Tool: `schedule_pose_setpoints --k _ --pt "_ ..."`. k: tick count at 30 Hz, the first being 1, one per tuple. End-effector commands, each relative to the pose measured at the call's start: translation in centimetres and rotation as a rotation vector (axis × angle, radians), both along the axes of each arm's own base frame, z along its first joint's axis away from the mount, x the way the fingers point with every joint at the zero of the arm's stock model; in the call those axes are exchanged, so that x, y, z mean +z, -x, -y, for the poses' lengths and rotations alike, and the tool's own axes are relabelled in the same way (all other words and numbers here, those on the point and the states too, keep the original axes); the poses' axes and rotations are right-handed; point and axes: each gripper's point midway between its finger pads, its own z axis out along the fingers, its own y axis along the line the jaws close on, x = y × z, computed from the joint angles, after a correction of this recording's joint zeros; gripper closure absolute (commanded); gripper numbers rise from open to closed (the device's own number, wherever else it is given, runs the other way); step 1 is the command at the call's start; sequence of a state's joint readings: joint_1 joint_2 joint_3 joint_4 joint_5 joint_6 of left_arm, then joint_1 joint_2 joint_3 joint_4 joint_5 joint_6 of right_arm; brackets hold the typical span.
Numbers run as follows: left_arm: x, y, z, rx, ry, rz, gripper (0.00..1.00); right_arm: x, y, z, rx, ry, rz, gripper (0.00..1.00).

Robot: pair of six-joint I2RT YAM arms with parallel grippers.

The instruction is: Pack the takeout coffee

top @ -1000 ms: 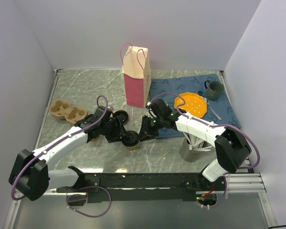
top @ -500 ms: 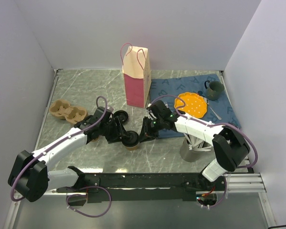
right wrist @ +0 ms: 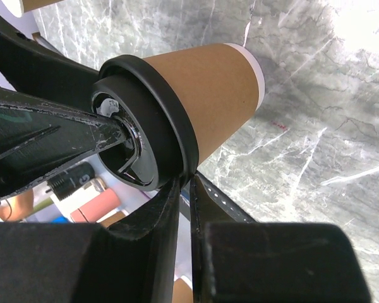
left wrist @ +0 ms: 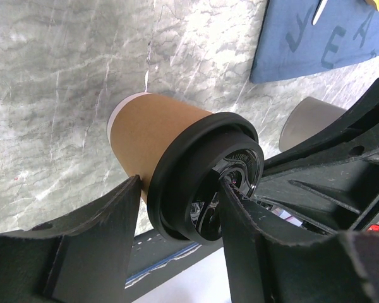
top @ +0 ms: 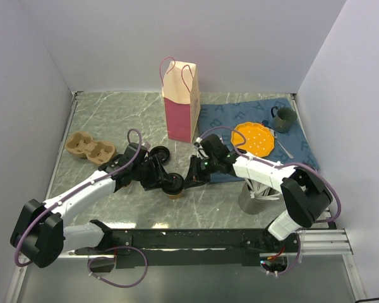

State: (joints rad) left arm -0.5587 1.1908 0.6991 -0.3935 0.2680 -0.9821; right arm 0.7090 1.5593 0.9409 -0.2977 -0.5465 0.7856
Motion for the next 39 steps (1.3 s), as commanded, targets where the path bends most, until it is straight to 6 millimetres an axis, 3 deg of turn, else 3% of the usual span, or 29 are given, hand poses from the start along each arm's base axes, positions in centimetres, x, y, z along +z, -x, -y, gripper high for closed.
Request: schedule_pose_setpoints --k 1,3,4,6,8,10,14,19,25,32,39 --pt "-4.3 2.3 -2.4 0.024 -0.13 -0.126 0.45 -6.8 -0.2 4.1 -0.014 0.263 0.029 0.86" --pt "-4.1 2.2 -2.3 0.021 -0.129 -0.12 0.45 -6.6 0.1 4.1 0.012 0.264 0.019 0.85" --pt "-4.0 2.1 -2.2 0.018 -0.125 -0.112 0.45 -5.5 -0.5 3.6 0.021 0.245 0.045 0.82" --pt "-3.3 1.6 -1.9 0.004 -0.116 -0.084 0.44 -3.0 -0.9 3.0 0.057 0.197 0.096 0.77" --pt "-2.4 0.8 -1.5 -0.009 -0.106 -0.041 0.43 0.7 -1.6 2.3 0.075 0.151 0.157 0.68" --pt "-2.1 0.3 -1.5 -0.024 -0.115 -0.016 0.43 3.0 -1.9 2.1 0.102 0.119 0.196 0.58" --pt "-1.2 -0.7 -0.8 -0.048 -0.102 0.024 0.42 5.0 -2.3 1.7 0.133 0.036 0.23 0.48" --pt "-0.8 -1.3 -0.3 -0.074 -0.097 0.047 0.41 5.4 -3.2 0.8 0.198 -0.034 0.237 0.41" --pt "-0.3 -1.8 0.1 -0.1 -0.101 0.066 0.41 4.1 -4.4 -0.1 0.256 -0.032 0.236 0.33" --pt "0.5 -1.8 0.2 -0.106 -0.089 0.082 0.41 1.9 -4.7 -0.4 0.278 -0.012 0.19 0.37" --pt "2.8 -1.6 -0.1 -0.101 -0.094 0.086 0.36 -0.3 -3.6 0.6 0.253 0.027 0.147 0.45"
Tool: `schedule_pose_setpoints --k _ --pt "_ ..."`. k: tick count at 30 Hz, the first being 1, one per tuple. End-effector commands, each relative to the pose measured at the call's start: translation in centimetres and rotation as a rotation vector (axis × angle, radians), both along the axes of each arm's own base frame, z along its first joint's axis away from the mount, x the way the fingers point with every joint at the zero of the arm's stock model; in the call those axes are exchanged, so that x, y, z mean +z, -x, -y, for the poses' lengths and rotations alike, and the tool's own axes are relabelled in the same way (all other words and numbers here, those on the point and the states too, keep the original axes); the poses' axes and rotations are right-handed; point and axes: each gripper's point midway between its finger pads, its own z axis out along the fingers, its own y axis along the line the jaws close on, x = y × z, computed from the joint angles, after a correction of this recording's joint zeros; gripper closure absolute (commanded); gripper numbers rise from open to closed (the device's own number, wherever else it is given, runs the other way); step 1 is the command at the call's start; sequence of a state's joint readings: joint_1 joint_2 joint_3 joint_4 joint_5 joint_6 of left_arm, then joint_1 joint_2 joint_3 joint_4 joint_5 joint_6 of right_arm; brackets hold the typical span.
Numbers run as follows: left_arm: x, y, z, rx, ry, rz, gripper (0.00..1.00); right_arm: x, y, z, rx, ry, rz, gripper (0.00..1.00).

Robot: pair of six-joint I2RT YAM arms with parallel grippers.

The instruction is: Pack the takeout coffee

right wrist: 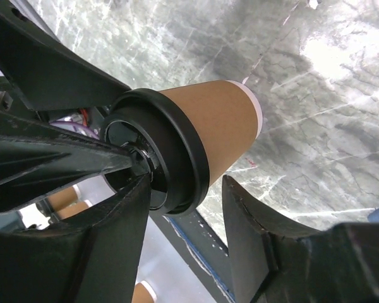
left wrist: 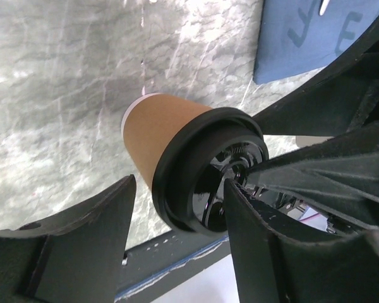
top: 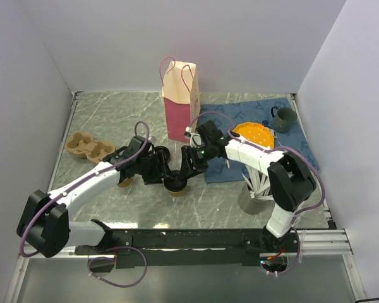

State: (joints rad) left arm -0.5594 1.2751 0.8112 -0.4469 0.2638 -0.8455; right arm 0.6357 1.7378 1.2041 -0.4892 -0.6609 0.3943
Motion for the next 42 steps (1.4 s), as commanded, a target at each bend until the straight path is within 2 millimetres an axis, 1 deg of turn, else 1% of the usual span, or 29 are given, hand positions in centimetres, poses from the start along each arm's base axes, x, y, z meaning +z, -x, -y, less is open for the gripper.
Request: schedule_pose_setpoints --k 1,3,5,6,7,8,9,11,12,14,17,18,19,21,22,24,28,31,33,38,41,42 --pt "2.6 -0.2 -0.8 0.01 -0.032 0.04 0.36 -1.0 0.2 0.9 -0.018 0.028 0.019 0.46" --pt "3.3 0.5 -1.3 0.03 -0.028 0.031 0.35 -1.4 0.4 1.3 -0.027 0.04 0.014 0.47" --pt "3.5 1.1 -1.4 0.054 -0.012 0.008 0.37 -1.4 0.5 1.3 -0.034 0.043 0.014 0.47" --pt "4.1 1.4 -1.5 0.063 0.007 0.011 0.38 -1.5 0.6 1.4 -0.034 0.045 0.011 0.48" --pt "3.8 1.9 -1.6 0.073 0.014 -0.005 0.39 -1.5 0.6 1.5 -0.035 0.045 0.01 0.48" --pt "4.5 2.4 -1.5 0.096 0.054 -0.016 0.42 -1.5 0.7 1.5 -0.035 0.046 0.009 0.48" --pt "4.1 2.8 -1.5 0.103 0.071 -0.027 0.44 -1.5 0.7 1.5 -0.036 0.048 0.006 0.47" --pt "4.9 3.5 -1.2 0.127 0.138 -0.034 0.47 -1.5 0.7 1.5 -0.041 0.052 0.006 0.48" --pt "4.8 3.5 -1.0 0.132 0.166 -0.031 0.47 -1.4 0.6 1.4 -0.041 0.05 0.008 0.48" --pt "5.2 3.6 -0.6 0.158 0.225 -0.036 0.49 -1.4 0.6 1.2 -0.054 0.05 0.0 0.48" --pt "4.4 4.0 -0.1 0.179 0.28 -0.076 0.52 -1.0 0.7 1.0 -0.073 0.033 -0.001 0.48" --pt "3.6 4.4 -0.2 0.183 0.279 -0.099 0.52 -1.3 1.0 1.1 -0.077 0.037 -0.008 0.48" --pt "3.5 4.2 0.0 0.194 0.293 -0.1 0.53 -1.1 0.9 1.0 -0.08 0.033 0.001 0.48" --pt "2.7 4.3 -0.1 0.206 0.294 -0.111 0.53 -1.3 1.2 1.1 -0.082 0.038 -0.006 0.48" --pt "2.7 4.2 0.0 0.217 0.305 -0.111 0.53 -1.3 1.2 1.1 -0.084 0.038 -0.005 0.48" --pt "1.7 4.4 -0.1 0.233 0.301 -0.132 0.53 -1.4 1.2 1.1 -0.088 0.04 -0.005 0.48" --pt "0.9 4.1 0.1 0.259 0.322 -0.143 0.5 -1.2 1.2 0.9 -0.094 0.023 -0.008 0.48" --pt "0.2 3.8 0.2 0.264 0.312 -0.147 0.5 -1.0 1.1 0.8 -0.102 0.016 -0.007 0.48" --pt "-0.7 3.9 0.1 0.267 0.291 -0.161 0.51 -1.0 1.1 0.7 -0.106 0.013 -0.005 0.48" --pt "-1.3 3.6 0.1 0.262 0.268 -0.162 0.51 -1.4 1.3 0.7 -0.112 0.016 -0.017 0.49" --pt "-1.4 3.4 0.2 0.251 0.248 -0.164 0.52 -1.5 1.3 0.7 -0.118 0.016 -0.016 0.5" --pt "-1.0 3.2 0.3 0.249 0.249 -0.158 0.52 -1.7 1.4 0.7 -0.117 0.019 -0.019 0.5"
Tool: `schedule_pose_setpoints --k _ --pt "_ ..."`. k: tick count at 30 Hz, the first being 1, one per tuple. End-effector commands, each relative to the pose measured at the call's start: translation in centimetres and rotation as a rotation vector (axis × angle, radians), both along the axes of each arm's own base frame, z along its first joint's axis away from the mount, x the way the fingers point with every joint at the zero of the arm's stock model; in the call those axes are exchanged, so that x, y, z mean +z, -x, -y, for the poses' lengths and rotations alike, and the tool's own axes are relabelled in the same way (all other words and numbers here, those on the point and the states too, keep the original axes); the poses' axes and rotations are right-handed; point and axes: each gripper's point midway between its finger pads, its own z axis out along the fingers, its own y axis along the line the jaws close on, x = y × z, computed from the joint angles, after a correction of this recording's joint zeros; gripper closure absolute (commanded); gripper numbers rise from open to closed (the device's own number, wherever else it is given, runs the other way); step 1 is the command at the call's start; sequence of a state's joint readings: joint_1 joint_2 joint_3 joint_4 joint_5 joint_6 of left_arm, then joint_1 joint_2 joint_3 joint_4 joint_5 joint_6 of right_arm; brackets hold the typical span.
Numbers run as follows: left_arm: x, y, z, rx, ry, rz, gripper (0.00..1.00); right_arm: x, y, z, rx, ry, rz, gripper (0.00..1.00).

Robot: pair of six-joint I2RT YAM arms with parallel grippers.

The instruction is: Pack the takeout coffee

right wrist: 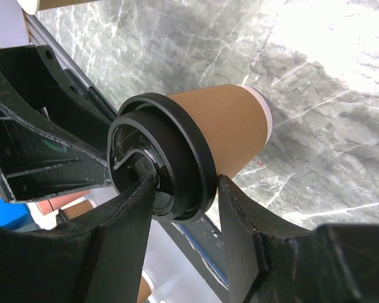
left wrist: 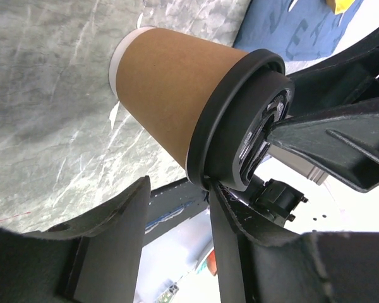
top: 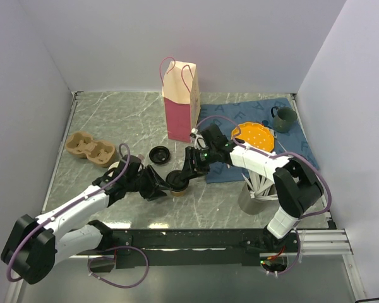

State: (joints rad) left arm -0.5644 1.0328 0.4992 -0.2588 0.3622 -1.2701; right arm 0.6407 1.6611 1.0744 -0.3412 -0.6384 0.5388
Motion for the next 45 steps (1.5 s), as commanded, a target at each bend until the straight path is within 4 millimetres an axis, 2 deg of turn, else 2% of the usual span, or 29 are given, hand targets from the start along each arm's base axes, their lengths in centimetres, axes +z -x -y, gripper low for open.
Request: schedule_pose_setpoints --k 1,5,7,12,19,25,31,38,45 --pt "-0.2 -1.3 0.1 0.011 -0.045 0.028 0.52 -1.7 0.9 0.7 -0.013 0.063 -0.004 0.5" --pt "1.5 -2.1 0.2 0.014 -0.047 0.074 0.52 -1.7 0.9 0.7 -0.021 0.064 -0.014 0.5" --pt "1.5 -2.1 0.2 0.018 -0.041 0.073 0.53 -1.6 0.9 0.6 -0.02 0.062 -0.012 0.51" --pt "-0.3 -2.0 0.0 0.019 -0.082 0.024 0.57 -2.0 1.1 0.7 -0.027 0.068 -0.029 0.51" --pt "-1.9 -2.5 -0.8 0.041 -0.16 0.007 0.75 -3.4 1.8 1.1 -0.049 0.077 -0.064 0.53" --pt "-3.2 -1.9 -1.0 0.027 -0.185 -0.037 0.87 -4.2 2.2 1.6 -0.056 0.097 -0.073 0.54" --pt "-4.8 -1.3 -2.0 0.041 -0.236 -0.068 0.93 -5.4 2.9 2.4 -0.07 0.124 -0.089 0.55" --pt "-7.5 0.2 -3.8 0.05 -0.333 -0.142 0.95 -6.3 3.5 3.2 -0.059 0.139 -0.072 0.56" --pt "-9.0 1.9 -4.8 0.061 -0.357 -0.195 0.86 -6.8 3.3 3.2 -0.049 0.153 -0.061 0.56"
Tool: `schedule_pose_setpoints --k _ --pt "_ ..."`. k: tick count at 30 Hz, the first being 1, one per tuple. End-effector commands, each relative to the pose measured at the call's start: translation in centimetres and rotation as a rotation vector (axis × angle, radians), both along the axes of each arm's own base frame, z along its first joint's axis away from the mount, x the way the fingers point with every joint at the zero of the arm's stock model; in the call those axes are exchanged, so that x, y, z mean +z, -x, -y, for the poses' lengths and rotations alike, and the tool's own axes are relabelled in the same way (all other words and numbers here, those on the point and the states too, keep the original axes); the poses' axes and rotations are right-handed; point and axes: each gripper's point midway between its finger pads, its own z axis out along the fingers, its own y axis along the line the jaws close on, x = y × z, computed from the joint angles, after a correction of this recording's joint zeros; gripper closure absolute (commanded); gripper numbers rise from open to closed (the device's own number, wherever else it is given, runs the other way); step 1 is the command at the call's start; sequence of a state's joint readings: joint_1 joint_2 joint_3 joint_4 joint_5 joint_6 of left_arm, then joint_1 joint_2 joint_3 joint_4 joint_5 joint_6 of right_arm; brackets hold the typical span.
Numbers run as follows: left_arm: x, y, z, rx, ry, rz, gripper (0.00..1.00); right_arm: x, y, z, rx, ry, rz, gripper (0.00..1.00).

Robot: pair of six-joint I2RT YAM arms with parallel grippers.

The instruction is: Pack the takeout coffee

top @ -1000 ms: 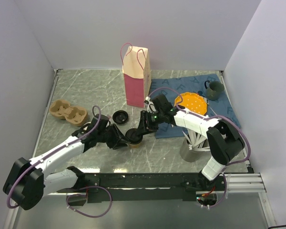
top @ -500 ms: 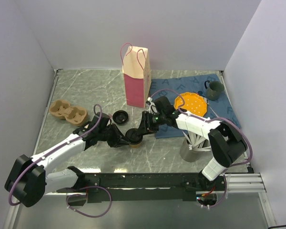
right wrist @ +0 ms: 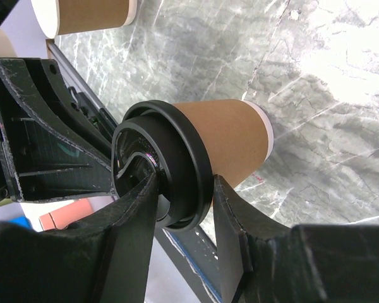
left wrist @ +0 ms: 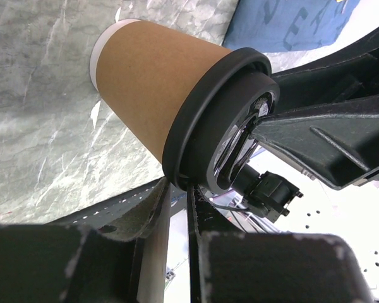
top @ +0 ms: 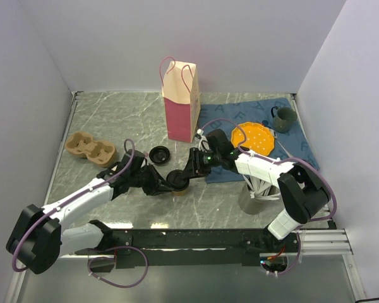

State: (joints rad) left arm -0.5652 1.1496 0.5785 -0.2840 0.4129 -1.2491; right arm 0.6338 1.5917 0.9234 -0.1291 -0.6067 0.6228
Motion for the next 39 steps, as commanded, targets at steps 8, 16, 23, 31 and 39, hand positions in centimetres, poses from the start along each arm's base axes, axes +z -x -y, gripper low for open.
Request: schedule_pose_setpoints --k 8,16,23,31,39 --pt "-10.1 3.8 -7.1 0.08 -0.443 -0.169 0.87 -6.6 3.6 3.4 0.018 0.234 -0.118 0.58" --pt "-10.9 5.9 -7.7 0.046 -0.467 -0.216 0.61 -7.1 3.5 3.1 0.061 0.237 -0.111 0.58" --pt "-11.4 5.5 -7.6 0.034 -0.476 -0.203 0.71 -8.0 3.6 3.3 0.07 0.248 -0.11 0.59" --pt "-12.1 6.0 -7.8 0.015 -0.503 -0.227 0.9 -9.1 4.1 3.7 0.087 0.267 -0.115 0.64" --pt "-6.2 2.7 -5.3 -0.028 -0.435 -0.094 0.56 -6.7 2.3 2.6 0.161 0.261 -0.039 0.63"
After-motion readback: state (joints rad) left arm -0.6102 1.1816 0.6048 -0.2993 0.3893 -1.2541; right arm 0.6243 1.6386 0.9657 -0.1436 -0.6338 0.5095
